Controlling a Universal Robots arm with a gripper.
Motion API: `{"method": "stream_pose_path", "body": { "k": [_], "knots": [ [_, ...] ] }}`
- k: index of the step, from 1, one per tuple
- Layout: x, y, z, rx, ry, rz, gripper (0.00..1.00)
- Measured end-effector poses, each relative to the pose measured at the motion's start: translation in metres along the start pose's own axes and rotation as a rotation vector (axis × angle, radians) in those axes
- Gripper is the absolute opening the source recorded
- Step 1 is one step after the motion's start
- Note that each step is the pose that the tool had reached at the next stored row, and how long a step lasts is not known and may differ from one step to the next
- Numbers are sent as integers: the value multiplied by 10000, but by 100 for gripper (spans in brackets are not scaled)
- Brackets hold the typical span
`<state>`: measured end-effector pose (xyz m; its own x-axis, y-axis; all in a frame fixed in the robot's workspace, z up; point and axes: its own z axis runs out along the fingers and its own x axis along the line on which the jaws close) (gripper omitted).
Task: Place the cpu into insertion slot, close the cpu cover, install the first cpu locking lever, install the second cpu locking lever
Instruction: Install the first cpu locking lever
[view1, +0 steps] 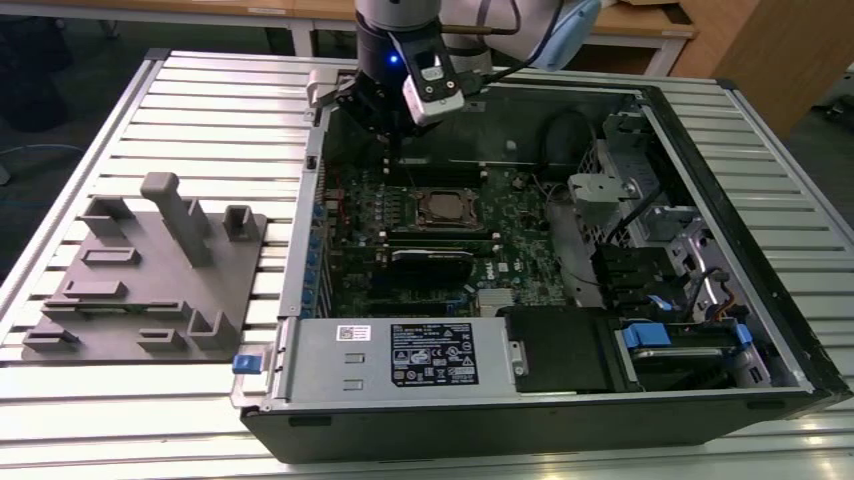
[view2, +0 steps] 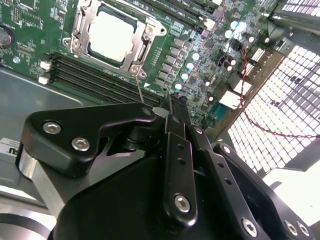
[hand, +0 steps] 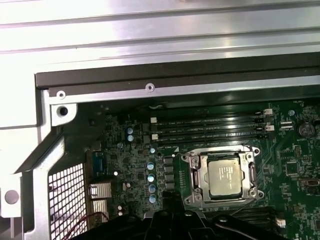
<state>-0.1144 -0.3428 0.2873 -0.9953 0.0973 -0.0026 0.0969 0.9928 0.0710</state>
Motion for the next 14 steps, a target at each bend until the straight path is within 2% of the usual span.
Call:
{"method": "stream_pose_path", "body": {
  "k": [3, 7, 13, 14],
  "knots": [
    [12, -10, 4, -121, 12, 3, 11],
    [21, -24, 13, -320, 31, 3, 11],
    [21, -25, 14, -346, 34, 4, 11],
    [21, -26, 17, -399, 39, 3, 11]
  ]
}}
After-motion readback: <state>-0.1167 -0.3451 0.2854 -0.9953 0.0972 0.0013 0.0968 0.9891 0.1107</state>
